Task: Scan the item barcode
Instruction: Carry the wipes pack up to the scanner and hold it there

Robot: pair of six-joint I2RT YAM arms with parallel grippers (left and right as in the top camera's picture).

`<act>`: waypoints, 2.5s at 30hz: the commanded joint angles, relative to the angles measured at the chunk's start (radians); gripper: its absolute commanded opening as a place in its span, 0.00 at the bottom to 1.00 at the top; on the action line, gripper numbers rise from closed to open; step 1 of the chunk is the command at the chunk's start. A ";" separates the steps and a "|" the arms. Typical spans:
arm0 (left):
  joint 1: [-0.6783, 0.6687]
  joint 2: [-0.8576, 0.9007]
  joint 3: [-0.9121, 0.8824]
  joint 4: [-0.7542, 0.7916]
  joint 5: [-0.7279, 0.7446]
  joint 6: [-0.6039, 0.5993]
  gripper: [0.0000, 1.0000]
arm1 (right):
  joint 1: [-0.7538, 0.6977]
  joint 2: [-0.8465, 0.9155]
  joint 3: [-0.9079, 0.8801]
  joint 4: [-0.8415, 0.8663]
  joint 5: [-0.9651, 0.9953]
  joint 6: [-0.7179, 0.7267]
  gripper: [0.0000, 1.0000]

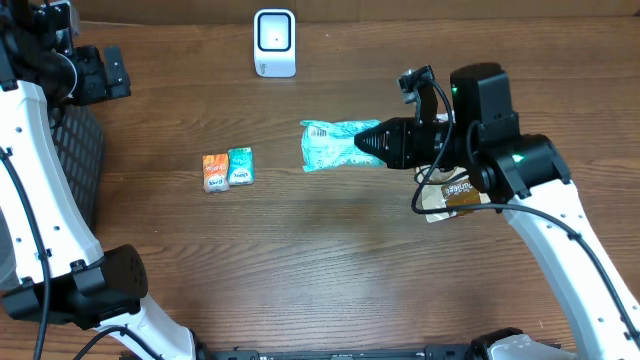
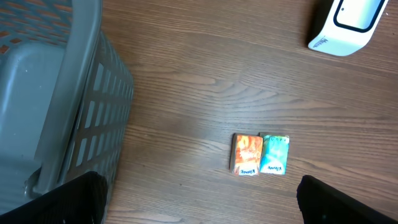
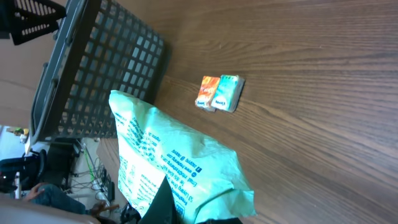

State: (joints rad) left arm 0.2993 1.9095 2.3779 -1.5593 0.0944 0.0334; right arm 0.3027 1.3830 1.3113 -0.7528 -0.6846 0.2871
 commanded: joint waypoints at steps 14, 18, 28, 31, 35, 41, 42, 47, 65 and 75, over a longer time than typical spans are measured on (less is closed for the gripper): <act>0.002 -0.017 0.019 0.000 0.007 0.015 1.00 | 0.051 -0.041 0.018 -0.060 -0.024 -0.006 0.04; 0.002 -0.017 0.019 0.000 0.007 0.015 0.99 | 0.051 -0.036 0.018 -0.048 -0.012 0.060 0.04; 0.002 -0.017 0.019 0.000 0.007 0.015 1.00 | 0.082 0.266 0.353 -0.133 0.169 0.035 0.04; 0.002 -0.017 0.019 0.000 0.007 0.015 0.99 | 0.121 0.454 0.602 -0.207 0.342 0.000 0.04; 0.002 -0.016 0.019 0.000 0.007 0.015 0.99 | 0.165 0.722 0.929 -0.187 0.668 -0.073 0.04; 0.002 -0.017 0.019 0.000 0.007 0.015 0.99 | 0.221 0.909 0.967 0.225 1.037 -0.365 0.04; 0.002 -0.017 0.019 0.000 0.007 0.015 1.00 | 0.229 0.938 0.967 0.299 1.066 -0.466 0.04; 0.002 -0.016 0.019 0.000 0.007 0.015 1.00 | 0.252 1.042 0.967 0.554 1.093 -0.893 0.04; 0.002 -0.016 0.019 0.000 0.007 0.015 1.00 | 0.296 1.163 0.967 0.781 1.168 -1.520 0.04; 0.002 -0.017 0.019 0.000 0.007 0.015 1.00 | 0.326 1.164 0.967 0.755 1.129 -1.631 0.04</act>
State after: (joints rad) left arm 0.2993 1.9095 2.3779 -1.5593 0.0944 0.0338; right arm 0.6189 2.5557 2.2444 -0.0032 0.4488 -1.3060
